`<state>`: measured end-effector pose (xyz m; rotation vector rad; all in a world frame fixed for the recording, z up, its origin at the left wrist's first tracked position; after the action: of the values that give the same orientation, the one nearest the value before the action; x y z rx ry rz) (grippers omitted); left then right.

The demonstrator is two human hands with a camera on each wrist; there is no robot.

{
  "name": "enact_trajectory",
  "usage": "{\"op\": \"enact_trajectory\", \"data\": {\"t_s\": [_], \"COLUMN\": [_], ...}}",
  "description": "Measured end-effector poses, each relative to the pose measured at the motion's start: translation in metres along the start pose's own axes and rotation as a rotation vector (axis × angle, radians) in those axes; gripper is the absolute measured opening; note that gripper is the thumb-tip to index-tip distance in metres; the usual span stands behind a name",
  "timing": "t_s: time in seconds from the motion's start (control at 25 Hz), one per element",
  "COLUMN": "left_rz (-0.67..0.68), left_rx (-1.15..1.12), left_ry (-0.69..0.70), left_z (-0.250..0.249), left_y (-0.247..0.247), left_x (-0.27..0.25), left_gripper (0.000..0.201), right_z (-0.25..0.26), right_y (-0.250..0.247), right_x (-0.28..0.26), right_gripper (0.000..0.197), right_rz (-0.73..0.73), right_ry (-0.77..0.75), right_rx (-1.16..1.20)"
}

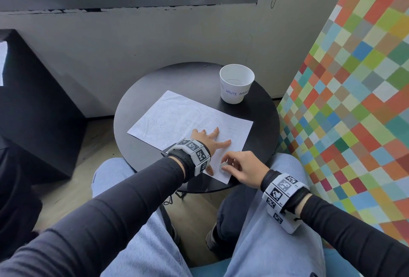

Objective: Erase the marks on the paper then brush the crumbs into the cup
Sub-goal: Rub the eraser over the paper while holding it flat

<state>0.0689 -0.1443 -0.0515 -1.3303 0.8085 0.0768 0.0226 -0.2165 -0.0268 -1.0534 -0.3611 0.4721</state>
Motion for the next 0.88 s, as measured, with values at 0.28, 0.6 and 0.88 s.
{"op": "enact_trajectory", "data": {"t_s": [0.28,0.6,0.88], "left_rz": [-0.002,0.009,0.005], "left_rx": [-0.002,-0.005,0.001], "left_ry": [0.004,0.001,0.000], "left_z": [0.000,0.000,-0.001], "left_y": [0.000,0.002,0.000], "left_x": [0.001,-0.001,-0.002], "left_gripper": [0.124,0.123,0.121], "right_z": [-0.003,-0.011,-0.003], "right_y": [-0.001,-0.005,-0.002], "right_x": [0.001,0.001,0.002], "right_gripper": [0.011,0.008,0.010], "right_rz": [-0.006,-0.038,-0.041], "right_ry": [0.012,0.049,0.018], "right_rx": [-0.020,-0.016,-0.057]}}
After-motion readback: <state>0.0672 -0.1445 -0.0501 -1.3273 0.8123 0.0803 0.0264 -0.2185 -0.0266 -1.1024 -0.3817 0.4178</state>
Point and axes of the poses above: each hand's wrist, its own x-axis towards the middle knuckle, its own y-axis out of the palm, z = x × y, the point moved 10 cm from there along x, towards the middle knuckle, and after that the axes turned 15 degrees about -x, right-handed, at the moved point
